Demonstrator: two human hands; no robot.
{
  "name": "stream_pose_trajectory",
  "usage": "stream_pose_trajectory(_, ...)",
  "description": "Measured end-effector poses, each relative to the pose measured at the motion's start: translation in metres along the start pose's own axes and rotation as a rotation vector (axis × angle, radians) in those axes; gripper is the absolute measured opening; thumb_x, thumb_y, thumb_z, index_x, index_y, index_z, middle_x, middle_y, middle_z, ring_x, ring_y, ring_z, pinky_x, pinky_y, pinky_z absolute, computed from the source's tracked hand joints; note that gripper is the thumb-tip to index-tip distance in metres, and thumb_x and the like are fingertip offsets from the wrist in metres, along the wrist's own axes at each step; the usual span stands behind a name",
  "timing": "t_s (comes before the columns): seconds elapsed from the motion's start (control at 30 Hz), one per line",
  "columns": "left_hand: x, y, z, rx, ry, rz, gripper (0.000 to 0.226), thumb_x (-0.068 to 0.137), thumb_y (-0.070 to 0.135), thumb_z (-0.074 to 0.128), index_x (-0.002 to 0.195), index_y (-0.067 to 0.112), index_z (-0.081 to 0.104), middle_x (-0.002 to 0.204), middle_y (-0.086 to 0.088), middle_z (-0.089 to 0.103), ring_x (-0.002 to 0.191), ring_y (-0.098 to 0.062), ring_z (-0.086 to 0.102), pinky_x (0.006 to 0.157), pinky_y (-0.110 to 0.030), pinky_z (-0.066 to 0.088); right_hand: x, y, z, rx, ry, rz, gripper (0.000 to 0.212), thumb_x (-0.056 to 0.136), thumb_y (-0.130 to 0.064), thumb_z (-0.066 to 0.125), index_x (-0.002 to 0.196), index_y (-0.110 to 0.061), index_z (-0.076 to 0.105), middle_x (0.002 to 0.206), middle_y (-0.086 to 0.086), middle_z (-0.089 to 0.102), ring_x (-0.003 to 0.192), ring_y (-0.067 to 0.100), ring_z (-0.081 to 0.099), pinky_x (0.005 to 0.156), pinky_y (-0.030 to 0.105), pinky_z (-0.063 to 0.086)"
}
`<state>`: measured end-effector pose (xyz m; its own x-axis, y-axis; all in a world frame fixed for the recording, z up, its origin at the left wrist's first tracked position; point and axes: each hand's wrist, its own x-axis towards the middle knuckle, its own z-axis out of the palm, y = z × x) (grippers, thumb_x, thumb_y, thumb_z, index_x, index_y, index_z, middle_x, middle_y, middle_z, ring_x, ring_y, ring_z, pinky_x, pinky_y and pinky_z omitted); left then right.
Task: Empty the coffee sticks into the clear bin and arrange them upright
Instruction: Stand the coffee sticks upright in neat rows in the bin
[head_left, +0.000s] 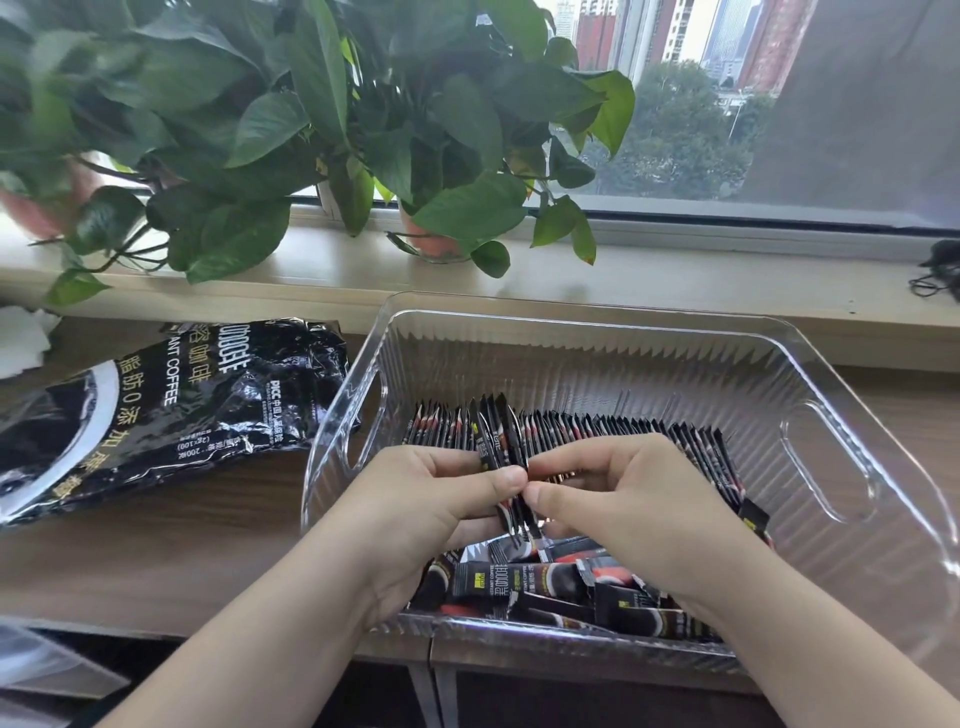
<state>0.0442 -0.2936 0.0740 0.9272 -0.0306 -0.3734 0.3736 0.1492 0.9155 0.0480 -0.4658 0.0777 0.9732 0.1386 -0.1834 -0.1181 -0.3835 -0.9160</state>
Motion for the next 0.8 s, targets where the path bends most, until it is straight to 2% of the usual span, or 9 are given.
stream_pose_trajectory(0.1,0.000,0.000,0.000,0.008,-0.002,-0.009,0.028,0.073,0.006,0.082,0.092,0.009,0.061,0.080,-0.004,0.077,0.078,-0.016,0.076,0.071,-0.025,0.061,-0.001,-0.002,0.003,-0.025,0.078,-0.005,0.010,0.085,-0.017,0.077,0.082,-0.027,0.077,0.067,0.000,0.075,0.059,0.007,0.069,0.060,0.020,0.056)
stream_pose_trajectory(0.2,0.002,0.000,0.000,0.027,-0.013,-0.013,0.037,0.068,0.013,0.084,0.098,0.009,0.061,0.081,-0.002,0.077,0.077,-0.015,0.075,0.079,-0.029,0.059,0.001,-0.001,0.006,-0.007,0.141,0.006,0.016,0.090,-0.017,0.071,0.076,-0.023,0.078,0.063,0.001,0.072,0.053,0.008,0.062,0.052,0.020,0.052)
stream_pose_trajectory(0.3,0.002,0.000,0.001,0.023,-0.025,-0.015,0.049,0.060,0.019,0.084,0.102,0.010,0.060,0.085,-0.003,0.077,0.079,-0.016,0.075,0.089,-0.033,0.057,0.002,-0.001,0.005,0.207,0.081,0.125,0.016,0.094,-0.016,0.069,0.081,-0.016,0.079,0.062,-0.004,0.071,0.052,0.007,0.065,0.056,0.027,0.059)
stream_pose_trajectory(0.37,0.002,0.000,0.001,0.003,-0.038,-0.019,0.039,0.068,0.015,0.083,0.100,0.008,0.060,0.085,-0.003,0.078,0.079,-0.014,0.075,0.085,-0.030,0.058,0.002,-0.002,0.003,0.290,-0.007,0.185,0.016,0.094,-0.015,0.069,0.083,-0.013,0.081,0.069,-0.002,0.074,0.056,0.008,0.067,0.058,0.025,0.057)
stream_pose_trajectory(0.47,0.003,-0.001,0.001,-0.019,-0.066,-0.028,0.030,0.074,0.011,0.080,0.099,0.006,0.064,0.085,-0.004,0.078,0.081,-0.014,0.075,0.078,-0.027,0.059,0.002,-0.001,0.003,0.286,-0.024,0.188,0.014,0.092,-0.014,0.071,0.083,-0.014,0.082,0.068,-0.002,0.072,0.057,0.009,0.067,0.060,0.025,0.058)
stream_pose_trajectory(0.53,0.004,-0.002,0.001,-0.028,-0.091,-0.035,0.031,0.074,0.011,0.079,0.102,0.003,0.067,0.091,-0.008,0.077,0.084,-0.016,0.075,0.075,-0.025,0.060,0.002,0.000,0.007,0.197,0.053,0.135,0.008,0.089,-0.015,0.075,0.085,-0.018,0.080,0.069,-0.002,0.074,0.063,0.014,0.072,0.060,0.024,0.060)
stream_pose_trajectory(0.63,0.002,-0.002,0.003,-0.029,-0.103,-0.024,0.019,0.079,0.007,0.076,0.096,0.002,0.069,0.088,-0.007,0.078,0.082,-0.014,0.075,0.069,-0.021,0.059,0.002,0.003,0.011,0.062,0.185,0.027,0.006,0.084,-0.017,0.081,0.082,-0.021,0.078,0.074,-0.003,0.076,0.074,0.016,0.074,0.067,0.027,0.062)
stream_pose_trajectory(0.73,0.004,-0.002,0.002,-0.028,-0.018,-0.013,0.028,0.071,0.008,0.081,0.091,0.010,0.061,0.080,-0.001,0.077,0.076,-0.011,0.075,0.069,-0.023,0.060,0.001,0.001,0.012,0.106,0.152,0.022,0.007,0.086,-0.015,0.079,0.080,-0.020,0.080,0.073,-0.001,0.076,0.071,0.015,0.074,0.060,0.023,0.059)
stream_pose_trajectory(0.8,0.005,-0.002,0.000,0.001,-0.004,-0.009,0.027,0.073,0.008,0.082,0.091,0.009,0.062,0.083,-0.005,0.077,0.077,-0.014,0.075,0.071,-0.025,0.061,0.000,0.000,0.010,0.150,0.094,0.036,0.010,0.087,-0.014,0.077,0.083,-0.021,0.082,0.074,-0.002,0.077,0.066,0.011,0.073,0.058,0.019,0.057)
